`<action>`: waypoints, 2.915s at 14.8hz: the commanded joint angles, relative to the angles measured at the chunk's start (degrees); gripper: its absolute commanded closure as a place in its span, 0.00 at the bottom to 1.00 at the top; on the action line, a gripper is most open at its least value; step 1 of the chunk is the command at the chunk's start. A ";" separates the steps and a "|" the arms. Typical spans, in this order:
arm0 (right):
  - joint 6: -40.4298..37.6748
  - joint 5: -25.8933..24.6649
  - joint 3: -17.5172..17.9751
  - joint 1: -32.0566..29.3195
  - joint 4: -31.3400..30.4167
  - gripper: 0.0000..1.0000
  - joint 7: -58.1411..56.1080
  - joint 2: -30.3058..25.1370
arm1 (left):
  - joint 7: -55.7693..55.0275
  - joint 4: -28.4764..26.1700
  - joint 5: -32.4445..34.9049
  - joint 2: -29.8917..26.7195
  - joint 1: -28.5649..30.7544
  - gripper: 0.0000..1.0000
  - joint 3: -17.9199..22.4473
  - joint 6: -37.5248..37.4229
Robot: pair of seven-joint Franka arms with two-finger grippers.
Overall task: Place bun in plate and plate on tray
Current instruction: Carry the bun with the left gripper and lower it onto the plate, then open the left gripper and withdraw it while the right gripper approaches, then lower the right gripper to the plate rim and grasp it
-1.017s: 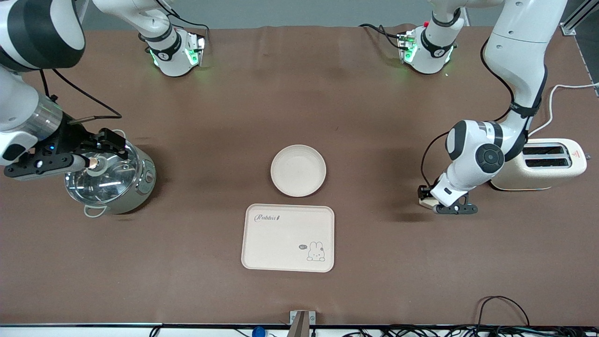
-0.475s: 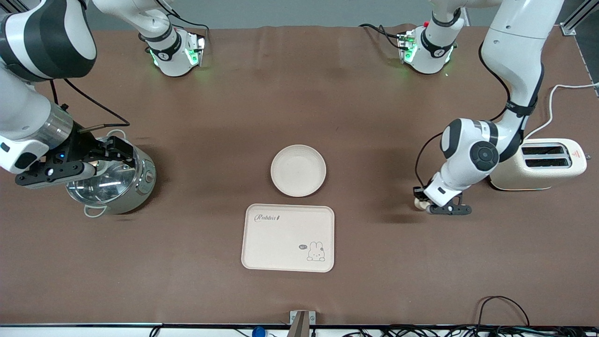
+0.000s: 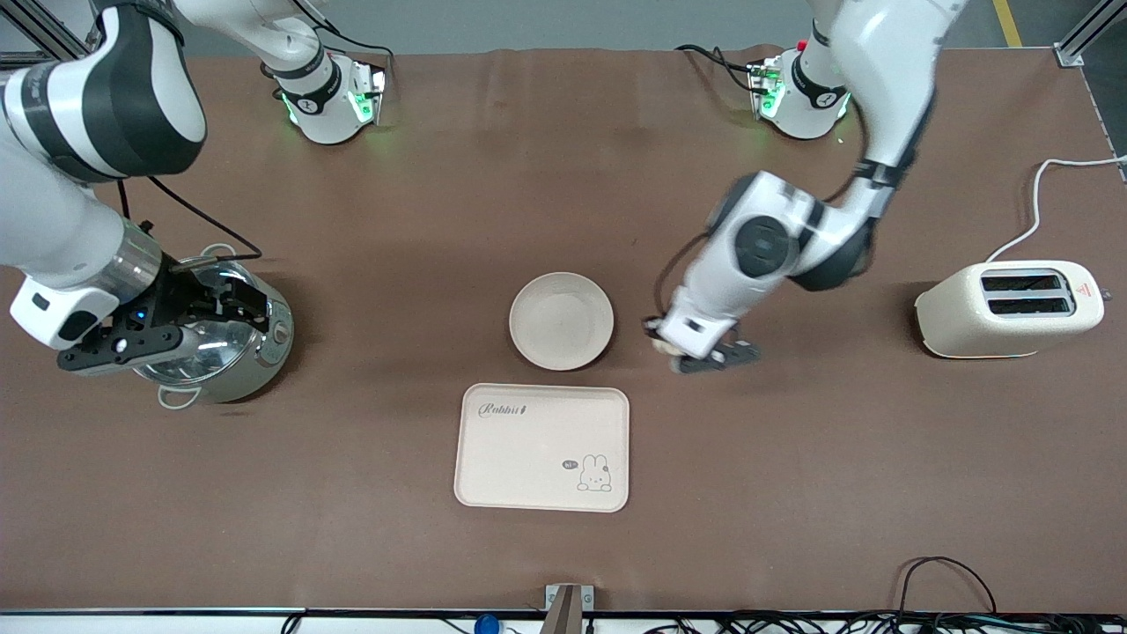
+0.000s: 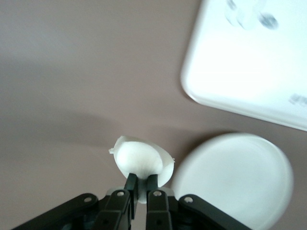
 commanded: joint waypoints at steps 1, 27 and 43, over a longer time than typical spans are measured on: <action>1.14 0.86 -0.16 1.30 0.73 0.00 0.31 1.84 | -12.04 6.10 0.09 7.58 -7.61 1.00 0.58 -0.38; 10.70 18.15 -0.16 15.80 -1.12 0.06 1.72 20.03 | 35.20 15.60 5.55 -19.63 18.03 0.00 3.04 -34.37; 23.37 23.89 -0.16 26.18 -4.19 0.43 1.46 27.42 | 47.59 15.34 1.15 -26.76 18.38 0.00 12.26 -40.89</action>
